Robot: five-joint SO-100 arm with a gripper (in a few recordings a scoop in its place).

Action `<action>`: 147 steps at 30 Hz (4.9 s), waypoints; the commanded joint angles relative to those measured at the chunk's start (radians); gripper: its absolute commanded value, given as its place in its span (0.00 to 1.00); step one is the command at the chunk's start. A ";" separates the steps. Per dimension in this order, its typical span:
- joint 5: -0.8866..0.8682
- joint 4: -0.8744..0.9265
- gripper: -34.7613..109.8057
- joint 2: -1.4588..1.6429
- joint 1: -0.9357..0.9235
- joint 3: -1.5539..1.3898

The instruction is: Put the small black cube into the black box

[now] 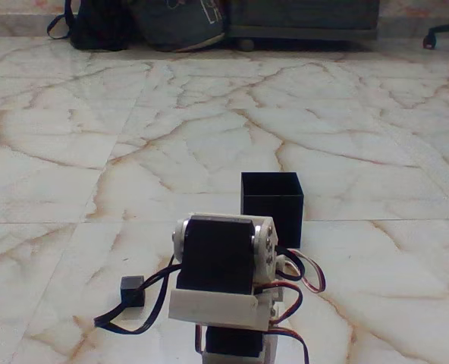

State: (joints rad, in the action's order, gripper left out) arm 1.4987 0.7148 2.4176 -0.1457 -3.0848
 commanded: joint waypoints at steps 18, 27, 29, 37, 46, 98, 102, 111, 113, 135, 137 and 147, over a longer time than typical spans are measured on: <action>0.106 -0.015 0.28 0.012 0.008 0.003; 0.227 -0.003 0.31 0.011 0.061 0.097; 0.222 0.081 0.31 0.000 0.135 0.255; 0.071 -0.012 0.31 -0.351 0.345 0.577; -0.158 -0.080 0.31 -0.796 0.482 0.963; -0.393 -0.083 0.25 -1.410 0.414 1.640; -0.225 -0.084 0.25 -1.367 0.244 1.683; -0.048 -0.104 0.26 -1.575 0.075 2.168; -0.048 -0.196 0.26 -1.606 0.049 2.237; 0.115 -0.506 0.29 -2.062 0.009 2.744; 0.107 -0.506 0.29 -2.062 0.008 2.744; -0.034 -0.187 0.29 -1.661 0.064 2.563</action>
State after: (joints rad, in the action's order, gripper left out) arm 1.4742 0.5077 0.6550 -0.0859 -0.4939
